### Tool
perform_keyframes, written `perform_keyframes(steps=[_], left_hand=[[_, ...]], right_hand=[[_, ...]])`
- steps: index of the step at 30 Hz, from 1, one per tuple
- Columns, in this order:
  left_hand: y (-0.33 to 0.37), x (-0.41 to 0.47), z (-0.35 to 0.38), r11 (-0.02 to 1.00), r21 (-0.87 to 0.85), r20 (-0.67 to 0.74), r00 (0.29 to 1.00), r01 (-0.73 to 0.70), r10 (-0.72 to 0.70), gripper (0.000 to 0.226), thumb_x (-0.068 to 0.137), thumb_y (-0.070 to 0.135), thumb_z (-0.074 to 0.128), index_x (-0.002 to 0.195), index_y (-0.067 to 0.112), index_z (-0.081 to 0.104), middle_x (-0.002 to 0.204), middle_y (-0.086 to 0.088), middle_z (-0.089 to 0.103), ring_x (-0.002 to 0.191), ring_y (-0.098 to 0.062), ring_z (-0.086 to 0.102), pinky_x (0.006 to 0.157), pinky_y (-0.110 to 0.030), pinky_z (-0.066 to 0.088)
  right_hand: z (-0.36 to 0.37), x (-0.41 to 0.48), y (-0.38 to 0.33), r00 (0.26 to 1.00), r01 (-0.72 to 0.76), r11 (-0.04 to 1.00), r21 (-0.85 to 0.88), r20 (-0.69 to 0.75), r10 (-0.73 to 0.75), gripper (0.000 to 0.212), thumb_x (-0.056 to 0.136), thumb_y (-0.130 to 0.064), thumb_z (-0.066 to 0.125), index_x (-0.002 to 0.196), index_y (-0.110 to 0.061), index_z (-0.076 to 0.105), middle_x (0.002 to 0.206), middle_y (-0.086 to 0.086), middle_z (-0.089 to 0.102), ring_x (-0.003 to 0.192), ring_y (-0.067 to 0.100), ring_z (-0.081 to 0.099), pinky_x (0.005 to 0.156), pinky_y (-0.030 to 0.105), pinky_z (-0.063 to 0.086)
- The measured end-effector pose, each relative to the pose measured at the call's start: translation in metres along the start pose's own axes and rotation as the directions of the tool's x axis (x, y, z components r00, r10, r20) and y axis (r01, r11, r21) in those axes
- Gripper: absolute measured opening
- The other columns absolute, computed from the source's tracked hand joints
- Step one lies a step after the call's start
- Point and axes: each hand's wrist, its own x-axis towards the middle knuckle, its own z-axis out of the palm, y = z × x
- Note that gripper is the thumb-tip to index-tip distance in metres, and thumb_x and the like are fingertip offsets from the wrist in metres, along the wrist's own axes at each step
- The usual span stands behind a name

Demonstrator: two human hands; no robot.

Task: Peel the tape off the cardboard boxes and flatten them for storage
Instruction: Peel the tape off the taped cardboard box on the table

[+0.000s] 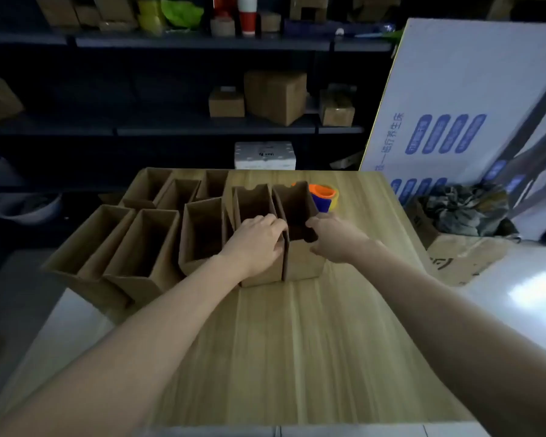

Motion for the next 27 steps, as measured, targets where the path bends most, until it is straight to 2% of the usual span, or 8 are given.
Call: perform_keyframes(steps=[7, 10, 12, 15, 18, 21, 23, 27], left_hand=[[0.001, 0.01, 0.025, 0.995, -0.008, 0.059, 0.993, 0.102, -0.102, 0.044, 0.095, 0.024, 0.05, 0.139, 0.018, 0.041, 0.138, -0.001, 0.046, 0.127, -0.017, 0.043, 0.108, -0.031, 0.031], [-0.004, 0.008, 0.025, 0.994, -0.007, 0.07, 0.992, 0.105, -0.105, 0.044, 0.096, 0.024, 0.05, 0.139, 0.019, 0.041, 0.139, 0.0, 0.046, 0.128, -0.016, 0.042, 0.109, -0.03, 0.029], [-0.006, 0.006, 0.023, 0.996, -0.009, 0.087, 0.992, 0.092, -0.091, 0.045, 0.096, 0.024, 0.049, 0.14, 0.019, 0.04, 0.139, -0.001, 0.045, 0.129, -0.016, 0.042, 0.109, -0.03, 0.03], [-0.009, 0.006, 0.018, 0.998, -0.011, 0.076, 0.995, 0.065, -0.064, 0.044, 0.096, 0.024, 0.05, 0.139, 0.018, 0.041, 0.139, -0.001, 0.046, 0.129, -0.017, 0.042, 0.109, -0.031, 0.031], [-0.005, 0.008, 0.013, 0.999, -0.034, 0.079, 0.996, 0.032, -0.029, 0.044, 0.095, 0.024, 0.052, 0.137, 0.018, 0.042, 0.137, -0.001, 0.047, 0.127, -0.017, 0.044, 0.108, -0.031, 0.033], [0.001, 0.01, 0.006, 0.996, -0.088, 0.064, 0.998, -0.022, 0.028, 0.044, 0.094, 0.023, 0.054, 0.136, 0.017, 0.043, 0.137, -0.001, 0.046, 0.126, -0.017, 0.043, 0.108, -0.032, 0.032], [0.005, 0.01, 0.003, 0.991, -0.12, 0.06, 0.996, -0.053, 0.061, 0.046, 0.094, 0.023, 0.055, 0.137, 0.016, 0.043, 0.138, -0.002, 0.046, 0.128, -0.018, 0.042, 0.109, -0.033, 0.032], [0.008, 0.004, -0.001, 0.976, -0.213, 0.063, 0.997, -0.035, 0.05, 0.056, 0.091, 0.026, 0.06, 0.142, 0.019, 0.037, 0.142, 0.002, 0.041, 0.13, -0.016, 0.04, 0.11, -0.035, 0.034]], right_hand=[[0.041, 0.03, 0.015, 0.988, -0.014, 1.0, -0.024, 0.155, 0.018, 0.045, 0.091, -0.015, 0.057, 0.135, -0.015, 0.046, 0.125, 0.01, 0.058, 0.115, 0.027, 0.056, 0.091, 0.035, 0.047], [0.053, 0.036, 0.017, 0.992, -0.012, 0.99, -0.14, 0.124, 0.029, 0.029, 0.092, -0.017, 0.055, 0.121, -0.018, 0.055, 0.112, 0.007, 0.064, 0.11, 0.026, 0.059, 0.102, 0.038, 0.038], [0.054, 0.035, 0.017, 0.996, -0.028, 0.986, -0.162, 0.082, 0.042, 0.02, 0.093, -0.014, 0.054, 0.111, -0.019, 0.061, 0.099, 0.003, 0.066, 0.102, 0.023, 0.061, 0.103, 0.037, 0.035], [0.039, 0.024, 0.015, 0.998, -0.062, 0.995, -0.073, 0.001, 0.062, 0.019, 0.094, -0.01, 0.046, 0.101, -0.02, 0.061, 0.094, 0.002, 0.065, 0.093, 0.026, 0.056, 0.092, 0.029, 0.034], [0.011, 0.014, 0.012, 0.993, -0.118, 0.993, 0.023, -0.024, 0.119, 0.018, 0.096, -0.015, 0.039, 0.094, -0.021, 0.056, 0.102, 0.007, 0.065, 0.099, 0.03, 0.057, 0.085, 0.031, 0.033], [-0.015, 0.005, 0.012, 0.981, -0.189, 0.978, 0.091, -0.021, 0.192, 0.021, 0.097, -0.017, 0.042, 0.104, -0.01, 0.06, 0.108, 0.013, 0.063, 0.103, 0.033, 0.057, 0.081, 0.033, 0.039], [-0.027, -0.002, 0.013, 0.971, -0.236, 0.961, 0.146, -0.013, 0.24, 0.025, 0.096, -0.017, 0.044, 0.109, -0.004, 0.06, 0.103, 0.014, 0.061, 0.101, 0.033, 0.058, 0.07, 0.03, 0.038], [-0.039, -0.012, 0.014, 0.95, -0.299, 0.919, 0.256, -0.013, 0.312, 0.023, 0.096, -0.017, 0.046, 0.095, 0.002, 0.059, 0.092, 0.015, 0.055, 0.089, 0.031, 0.054, 0.063, 0.028, 0.033]])
